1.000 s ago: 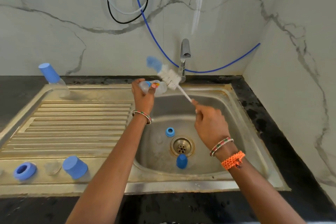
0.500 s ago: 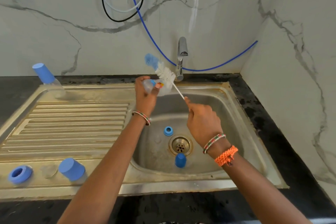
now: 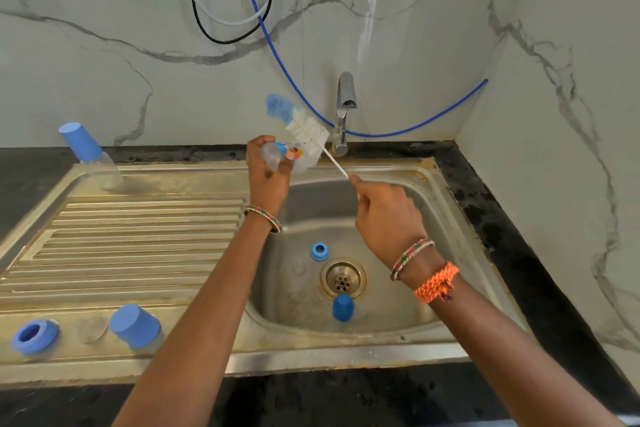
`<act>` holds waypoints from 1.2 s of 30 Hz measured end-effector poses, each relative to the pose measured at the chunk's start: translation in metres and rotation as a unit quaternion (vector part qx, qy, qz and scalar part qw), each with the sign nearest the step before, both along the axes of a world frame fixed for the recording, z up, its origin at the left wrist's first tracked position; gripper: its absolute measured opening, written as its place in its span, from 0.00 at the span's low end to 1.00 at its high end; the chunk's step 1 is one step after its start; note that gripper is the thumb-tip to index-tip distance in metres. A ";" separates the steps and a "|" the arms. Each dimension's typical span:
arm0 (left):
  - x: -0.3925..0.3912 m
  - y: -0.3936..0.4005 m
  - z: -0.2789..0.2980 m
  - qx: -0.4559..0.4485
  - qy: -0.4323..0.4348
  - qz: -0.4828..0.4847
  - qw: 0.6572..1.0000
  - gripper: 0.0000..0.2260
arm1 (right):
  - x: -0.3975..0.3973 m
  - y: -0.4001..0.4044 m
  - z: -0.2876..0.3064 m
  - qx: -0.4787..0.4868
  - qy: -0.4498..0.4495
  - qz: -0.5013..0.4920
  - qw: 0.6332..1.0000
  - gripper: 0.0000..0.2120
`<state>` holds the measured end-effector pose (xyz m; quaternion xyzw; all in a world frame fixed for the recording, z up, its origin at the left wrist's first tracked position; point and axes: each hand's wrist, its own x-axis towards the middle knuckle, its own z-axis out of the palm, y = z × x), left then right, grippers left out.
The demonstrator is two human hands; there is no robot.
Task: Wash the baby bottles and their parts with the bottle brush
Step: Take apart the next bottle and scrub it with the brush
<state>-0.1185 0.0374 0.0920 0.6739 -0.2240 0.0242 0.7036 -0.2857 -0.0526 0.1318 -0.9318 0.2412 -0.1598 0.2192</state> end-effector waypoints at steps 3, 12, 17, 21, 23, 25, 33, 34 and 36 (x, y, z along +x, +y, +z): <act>0.020 0.009 0.007 -0.103 0.105 0.049 0.988 0.20 | -0.019 0.008 -0.010 -0.025 0.030 0.033 0.999 0.25; -0.009 -0.005 0.005 -0.055 0.104 -0.049 0.992 0.20 | 0.000 -0.003 -0.007 -0.005 0.010 0.011 1.000 0.24; 0.020 0.011 0.015 -0.140 0.170 0.050 0.974 0.13 | -0.034 0.007 -0.011 -0.034 0.023 0.038 0.998 0.27; 0.007 -0.001 0.019 -0.146 0.234 -0.005 0.961 0.09 | -0.025 0.009 -0.016 -0.049 0.014 0.032 0.998 0.29; -0.006 -0.010 0.014 -0.140 0.250 -0.024 0.958 0.09 | -0.009 0.002 -0.016 -0.064 0.011 0.016 0.998 0.29; -0.008 -0.010 0.014 -0.156 0.277 -0.010 0.948 0.10 | -0.003 0.000 -0.016 -0.076 0.012 0.019 0.997 0.29; 0.025 0.018 0.032 -0.162 0.384 0.025 0.909 0.13 | -0.045 0.004 -0.069 -0.206 -0.023 0.035 0.978 0.47; 0.022 0.015 0.029 -0.135 0.391 0.011 0.910 0.14 | -0.042 0.004 -0.067 -0.213 -0.022 0.032 0.976 0.47; 0.010 0.007 0.021 -0.079 0.396 -0.013 0.915 0.16 | -0.030 0.003 -0.062 -0.228 -0.036 0.020 0.973 0.46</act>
